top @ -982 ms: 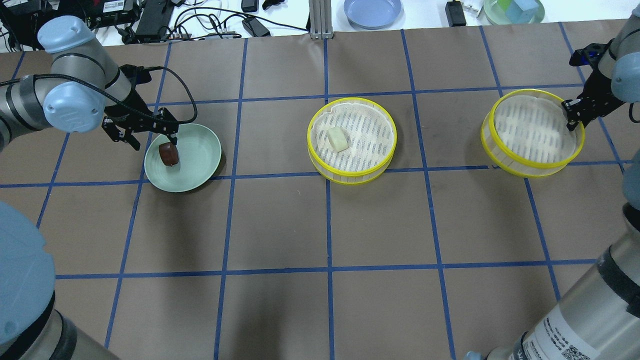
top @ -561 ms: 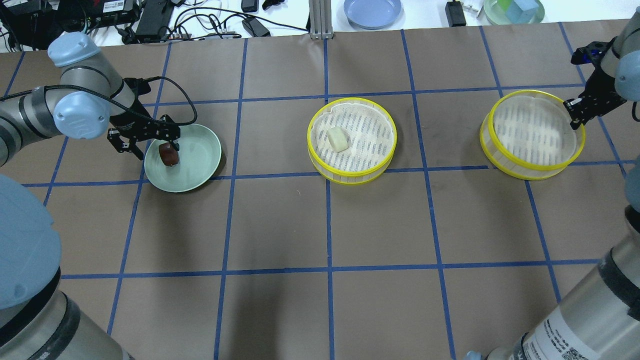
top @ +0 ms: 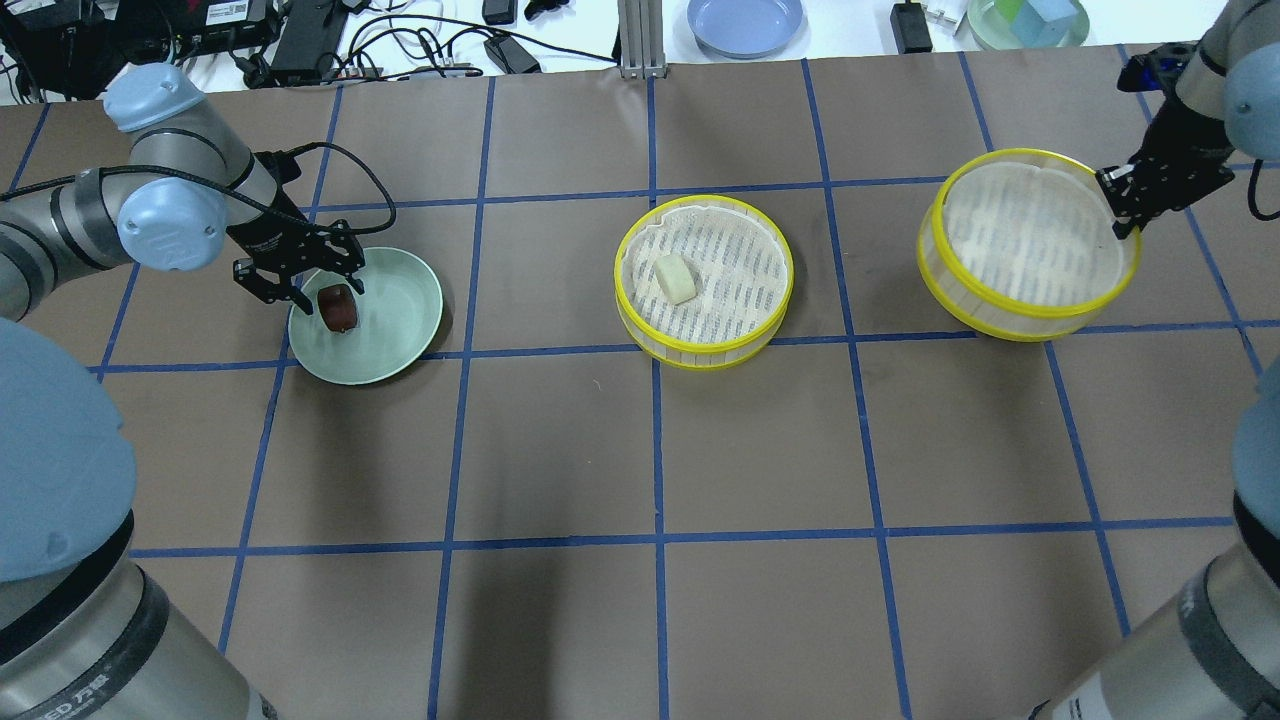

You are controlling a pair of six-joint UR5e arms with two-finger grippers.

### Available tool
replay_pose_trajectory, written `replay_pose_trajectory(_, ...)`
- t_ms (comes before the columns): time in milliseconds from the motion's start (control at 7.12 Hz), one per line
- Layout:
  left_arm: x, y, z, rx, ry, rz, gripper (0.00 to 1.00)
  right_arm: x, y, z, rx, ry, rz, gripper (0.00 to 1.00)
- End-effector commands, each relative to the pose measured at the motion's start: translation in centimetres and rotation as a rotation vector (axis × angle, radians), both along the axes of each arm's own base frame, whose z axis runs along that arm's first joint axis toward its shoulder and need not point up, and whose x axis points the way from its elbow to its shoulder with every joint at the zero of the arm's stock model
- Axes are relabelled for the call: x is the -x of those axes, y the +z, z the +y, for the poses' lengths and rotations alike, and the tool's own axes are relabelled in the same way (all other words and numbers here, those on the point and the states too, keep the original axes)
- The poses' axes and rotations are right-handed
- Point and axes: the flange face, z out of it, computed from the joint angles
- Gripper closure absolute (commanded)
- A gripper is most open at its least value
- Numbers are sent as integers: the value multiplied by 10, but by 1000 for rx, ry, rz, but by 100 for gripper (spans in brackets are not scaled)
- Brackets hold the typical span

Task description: Stack buns with steamer

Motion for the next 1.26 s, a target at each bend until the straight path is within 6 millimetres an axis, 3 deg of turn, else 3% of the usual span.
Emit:
replay_pose_trajectory(0,0,-4,-2,3,-25,6,100,-125,31,2,49,-70,-8,100)
replay_pose_trajectory(281,-1,15,-8,86,-129,-9,100,-234,35,14,74,-160,2,100)
replay_pose_trajectory(421,2,41,-13,133,-143,-26,100,-275,35,23,90,-209,8,100)
replay_pose_trajectory(561,1,63,-20,173,-187,-48,100,-304,29,27,93,-252,6,100)
replay_pose_trajectory(842,-1,91,-18,214,-203,-71,100,-325,15,30,67,-274,-11,100)
replay_pose_trajectory(1123,6,108,-15,239,-209,-70,100,-328,-5,37,29,-288,-1,100)
